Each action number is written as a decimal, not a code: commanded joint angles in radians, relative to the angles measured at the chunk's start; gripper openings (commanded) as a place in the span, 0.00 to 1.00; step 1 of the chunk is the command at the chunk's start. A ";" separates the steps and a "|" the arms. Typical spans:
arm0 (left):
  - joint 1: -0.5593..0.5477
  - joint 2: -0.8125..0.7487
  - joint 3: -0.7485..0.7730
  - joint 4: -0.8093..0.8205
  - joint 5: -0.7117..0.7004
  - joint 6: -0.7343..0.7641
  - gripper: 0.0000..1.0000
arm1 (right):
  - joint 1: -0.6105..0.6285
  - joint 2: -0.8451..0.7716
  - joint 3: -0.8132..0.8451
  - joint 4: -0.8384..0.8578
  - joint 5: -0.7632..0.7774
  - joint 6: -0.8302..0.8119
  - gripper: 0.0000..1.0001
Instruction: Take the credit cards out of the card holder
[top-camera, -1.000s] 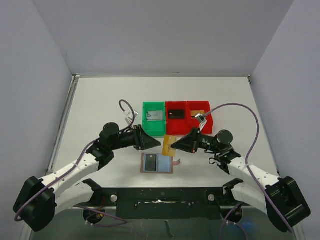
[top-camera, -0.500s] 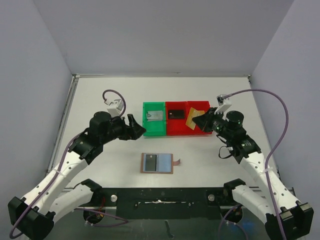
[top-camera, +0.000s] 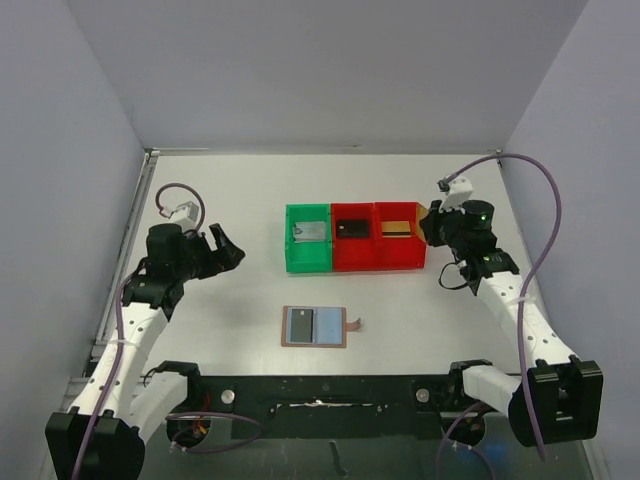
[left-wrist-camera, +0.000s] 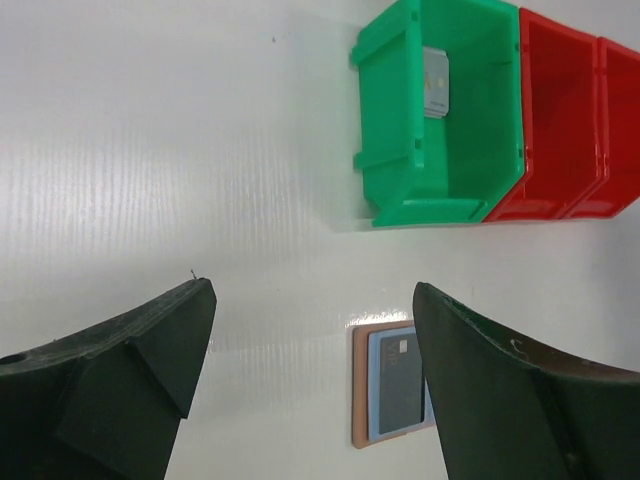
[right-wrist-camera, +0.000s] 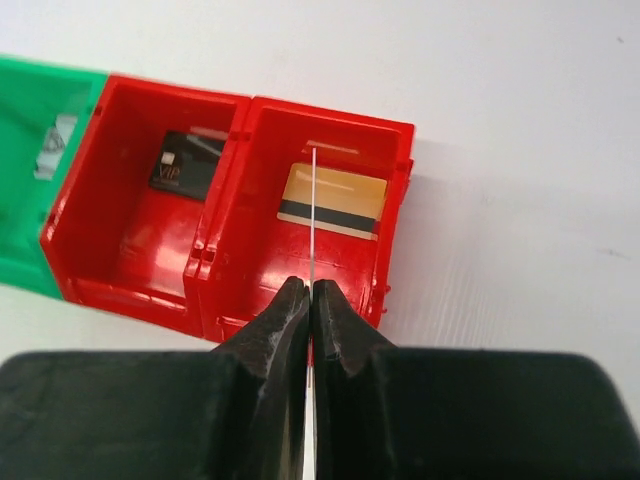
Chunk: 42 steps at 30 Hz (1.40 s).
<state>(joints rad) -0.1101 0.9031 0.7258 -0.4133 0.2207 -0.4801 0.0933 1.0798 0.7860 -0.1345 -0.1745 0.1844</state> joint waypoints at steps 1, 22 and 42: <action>0.007 -0.014 -0.042 0.097 0.082 0.049 0.80 | 0.080 0.047 0.040 0.066 -0.044 -0.427 0.00; 0.009 0.042 -0.062 0.145 0.148 0.074 0.78 | 0.120 0.333 0.073 0.116 -0.087 -1.006 0.00; 0.013 0.026 -0.057 0.130 0.078 0.086 0.77 | 0.114 0.671 0.296 0.092 -0.019 -1.190 0.02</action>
<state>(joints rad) -0.1040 0.9478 0.6476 -0.3317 0.3107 -0.4122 0.2157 1.7168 1.0073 -0.0296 -0.2108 -0.9421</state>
